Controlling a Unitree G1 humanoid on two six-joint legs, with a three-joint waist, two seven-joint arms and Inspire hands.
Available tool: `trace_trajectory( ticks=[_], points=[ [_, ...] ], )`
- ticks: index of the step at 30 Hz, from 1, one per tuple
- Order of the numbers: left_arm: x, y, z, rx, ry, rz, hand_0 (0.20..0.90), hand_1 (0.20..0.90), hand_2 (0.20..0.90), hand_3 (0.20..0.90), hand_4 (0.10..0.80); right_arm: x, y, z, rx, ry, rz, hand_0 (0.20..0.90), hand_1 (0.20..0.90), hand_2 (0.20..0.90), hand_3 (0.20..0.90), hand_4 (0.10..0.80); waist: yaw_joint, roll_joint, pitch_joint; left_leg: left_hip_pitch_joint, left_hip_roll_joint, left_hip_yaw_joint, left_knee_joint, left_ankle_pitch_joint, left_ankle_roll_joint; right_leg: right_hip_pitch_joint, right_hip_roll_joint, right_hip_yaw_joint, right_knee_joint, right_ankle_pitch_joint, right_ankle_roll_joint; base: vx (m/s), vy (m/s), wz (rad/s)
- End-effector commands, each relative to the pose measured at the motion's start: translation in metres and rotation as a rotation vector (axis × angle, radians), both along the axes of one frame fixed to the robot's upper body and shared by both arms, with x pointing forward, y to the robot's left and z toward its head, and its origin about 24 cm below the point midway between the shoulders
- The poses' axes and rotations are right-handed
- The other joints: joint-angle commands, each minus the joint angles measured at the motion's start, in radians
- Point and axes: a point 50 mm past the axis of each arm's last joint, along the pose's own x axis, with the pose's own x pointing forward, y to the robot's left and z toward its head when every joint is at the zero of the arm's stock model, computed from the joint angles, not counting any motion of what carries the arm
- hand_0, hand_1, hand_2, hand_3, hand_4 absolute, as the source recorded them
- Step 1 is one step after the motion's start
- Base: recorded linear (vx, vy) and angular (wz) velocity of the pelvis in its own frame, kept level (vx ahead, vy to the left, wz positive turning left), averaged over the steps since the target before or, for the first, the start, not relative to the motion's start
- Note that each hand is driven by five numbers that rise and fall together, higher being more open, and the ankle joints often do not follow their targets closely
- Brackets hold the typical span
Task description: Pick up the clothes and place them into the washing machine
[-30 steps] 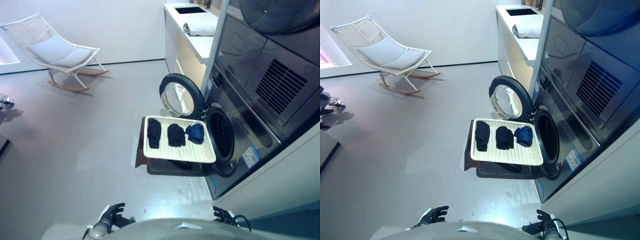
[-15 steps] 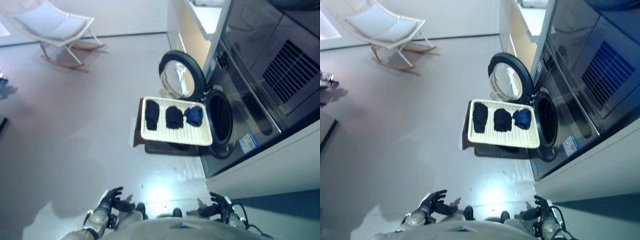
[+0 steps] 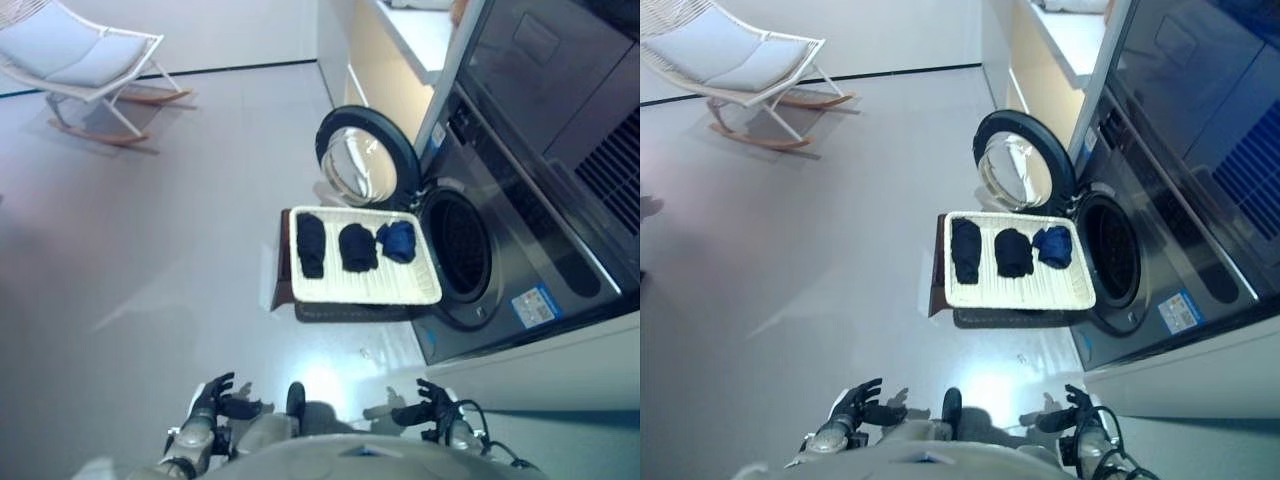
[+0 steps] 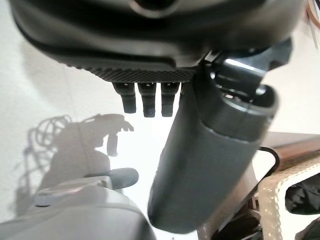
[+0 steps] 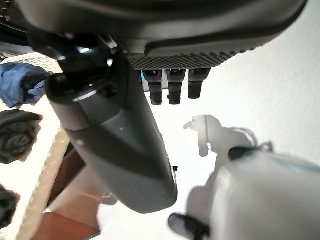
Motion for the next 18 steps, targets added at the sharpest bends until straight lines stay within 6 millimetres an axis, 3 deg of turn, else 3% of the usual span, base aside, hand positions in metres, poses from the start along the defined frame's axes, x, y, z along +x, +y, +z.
trace_trajectory(
  ticks=[1,2,3,4,6,8,10,11,12,14,18],
  points=[
    [0.017,0.014,0.009,0.063,-0.070,-0.023,0.900,0.900,0.900,0.900,0.800,0.031,-0.008,0.013,-0.005,-0.153,-0.063,0.900,0.900,0.900,0.900,0.800,-0.009,0.016,-0.002,-0.084,-0.003,-0.038,0.091,-0.060,-0.001,0.019,0.060,-0.131,0.125,0.385,-0.034,0.165,0.162,0.43],
    [0.017,0.014,0.009,0.063,-0.070,-0.023,0.900,0.900,0.900,0.900,0.800,0.031,-0.008,0.013,-0.004,-0.153,-0.063,0.900,0.900,0.900,0.900,0.800,-0.012,0.013,0.002,-0.082,-0.007,-0.039,0.091,-0.061,0.000,0.020,0.056,-0.132,0.131,0.380,-0.034,0.265,0.212,0.36],
    [0.018,0.016,0.010,0.070,-0.075,-0.017,0.900,0.900,0.900,0.900,0.800,0.039,-0.003,0.016,0.003,-0.182,-0.047,0.900,0.900,0.900,0.900,0.800,-0.009,0.040,0.009,-0.033,0.015,-0.028,0.076,-0.076,-0.002,-0.031,-0.012,-0.258,0.091,0.306,-0.053,0.190,0.121,0.23],
    [0.018,0.016,0.010,0.070,-0.075,-0.017,0.900,0.900,0.900,0.900,0.800,0.039,-0.003,0.016,0.004,-0.182,-0.047,0.900,0.900,0.900,0.900,0.800,-0.013,0.038,0.014,-0.027,0.012,-0.032,0.076,-0.076,-0.002,-0.024,-0.015,-0.261,0.094,0.301,-0.053,0.293,0.147,0.04],
    [0.017,0.012,0.009,0.061,-0.076,-0.015,0.900,0.900,0.900,0.900,0.800,0.045,-0.004,0.018,-0.004,-0.198,-0.029,0.900,0.900,0.900,0.900,0.800,-0.015,0.046,0.013,0.009,0.012,-0.043,0.067,-0.097,-0.014,-0.029,-0.046,-0.318,-0.032,0.231,-0.062,0.223,0.022,-0.13],
    [0.017,0.008,0.007,0.050,-0.065,-0.022,0.900,0.900,0.900,0.900,0.800,0.045,-0.004,0.018,-0.013,-0.190,-0.022,0.900,0.900,0.900,0.900,0.800,-0.024,0.043,0.017,0.034,0.007,-0.060,0.066,-0.115,-0.022,-0.040,-0.050,-0.300,-0.142,0.217,-0.060,0.215,-0.044,-0.16],
    [0.013,0.006,0.005,0.045,-0.046,-0.025,0.900,0.900,0.900,0.900,0.800,0.044,-0.006,0.018,-0.025,-0.177,-0.019,0.900,0.900,0.900,0.900,0.800,-0.031,0.033,0.017,0.059,0.000,-0.072,0.057,-0.128,-0.031,-0.041,-0.060,-0.276,-0.267,0.248,-0.046,0.219,-0.127,0.01],
    [0.008,0.005,0.003,0.043,-0.028,-0.029,0.900,0.900,0.900,0.900,0.800,0.044,-0.007,0.018,-0.032,-0.171,-0.013,0.900,0.900,0.900,0.900,0.800,-0.039,0.018,0.011,0.077,-0.004,-0.083,0.046,-0.139,-0.040,-0.048,-0.070,-0.235,-0.360,0.298,-0.025,0.179,-0.140,0.14],
    [0.008,0.005,0.003,0.043,-0.028,-0.029,0.900,0.900,0.900,0.900,0.800,0.044,-0.007,0.018,-0.032,-0.171,-0.013,0.900,0.900,0.900,0.900,0.800,-0.039,0.019,0.013,0.080,-0.004,-0.083,0.045,-0.140,-0.040,-0.044,-0.069,-0.236,-0.362,0.299,-0.026,0.170,-0.148,0.23],
    [0.006,0.003,0.002,0.039,-0.023,-0.023,0.900,0.900,0.900,0.900,0.800,0.042,-0.007,0.017,-0.035,-0.164,0.003,0.900,0.900,0.900,0.900,0.800,-0.045,0.009,0.009,0.096,-0.004,-0.096,0.047,-0.153,-0.047,-0.054,-0.061,-0.172,-0.386,0.328,-0.017,0.131,-0.148,0.45],
    [-0.007,0.001,-0.002,0.027,0.014,0.001,0.900,0.900,0.900,0.900,0.800,0.038,-0.005,0.015,-0.034,-0.142,0.042,0.900,0.900,0.900,0.900,0.800,-0.034,0.001,-0.033,0.117,0.027,-0.104,0.018,-0.155,-0.074,0.015,-0.044,-0.176,-0.492,0.319,-0.023,0.106,-0.216,0.24]
  ],
)
